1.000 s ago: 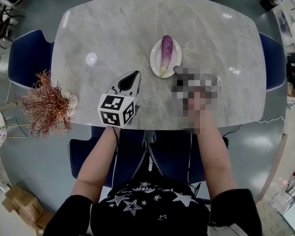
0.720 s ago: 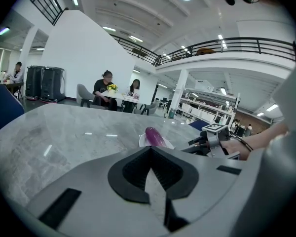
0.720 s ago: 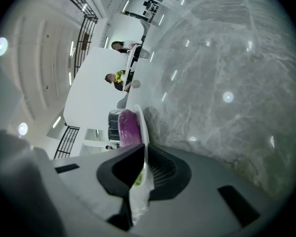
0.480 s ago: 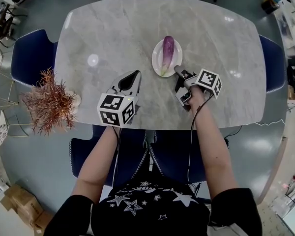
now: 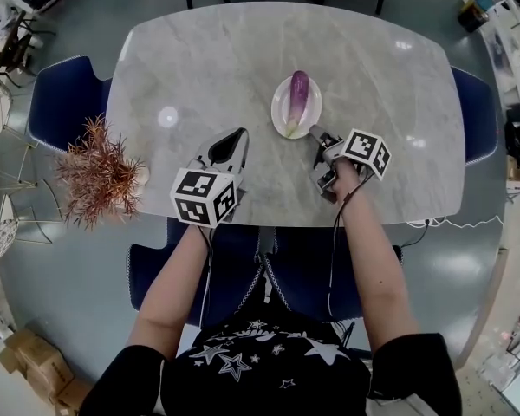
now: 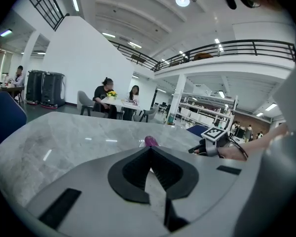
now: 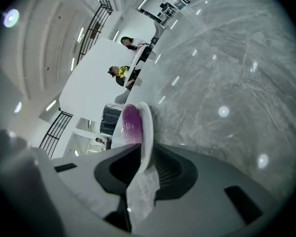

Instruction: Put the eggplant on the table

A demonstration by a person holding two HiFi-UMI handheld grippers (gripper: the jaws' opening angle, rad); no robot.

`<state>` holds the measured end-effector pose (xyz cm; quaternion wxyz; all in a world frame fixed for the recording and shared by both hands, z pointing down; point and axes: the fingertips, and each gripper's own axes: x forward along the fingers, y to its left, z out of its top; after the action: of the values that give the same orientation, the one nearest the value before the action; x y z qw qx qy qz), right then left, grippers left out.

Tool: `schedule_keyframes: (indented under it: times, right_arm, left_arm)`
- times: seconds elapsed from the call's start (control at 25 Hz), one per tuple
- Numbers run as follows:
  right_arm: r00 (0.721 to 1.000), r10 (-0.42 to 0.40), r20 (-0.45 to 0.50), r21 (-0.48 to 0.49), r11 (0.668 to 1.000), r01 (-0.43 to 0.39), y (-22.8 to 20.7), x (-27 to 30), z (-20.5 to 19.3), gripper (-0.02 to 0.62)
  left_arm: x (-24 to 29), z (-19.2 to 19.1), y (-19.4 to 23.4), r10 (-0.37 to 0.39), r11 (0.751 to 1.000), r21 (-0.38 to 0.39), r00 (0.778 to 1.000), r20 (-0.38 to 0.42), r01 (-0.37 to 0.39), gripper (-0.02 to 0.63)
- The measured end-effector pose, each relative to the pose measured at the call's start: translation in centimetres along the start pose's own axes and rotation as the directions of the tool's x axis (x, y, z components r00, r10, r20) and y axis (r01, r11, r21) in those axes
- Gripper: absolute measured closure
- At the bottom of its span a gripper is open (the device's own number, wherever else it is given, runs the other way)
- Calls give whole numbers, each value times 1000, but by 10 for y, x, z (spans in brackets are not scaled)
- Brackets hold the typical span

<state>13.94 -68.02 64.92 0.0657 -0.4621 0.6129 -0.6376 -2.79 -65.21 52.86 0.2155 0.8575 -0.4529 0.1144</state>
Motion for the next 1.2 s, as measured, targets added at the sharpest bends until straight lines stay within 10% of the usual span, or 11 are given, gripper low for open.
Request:
schedule_keyframes:
  times: [0.6, 1.2]
  right_arm:
    - [988, 142, 64, 33, 989, -144, 59, -75, -58, 534]
    - [956, 234, 175, -164, 965, -206, 138, -175, -126, 535]
  left_arm:
    - [-76, 5, -46, -32, 999, 36, 997, 64, 30, 600]
    - [-172, 15, -117, -164, 982, 114, 976, 144, 148, 599]
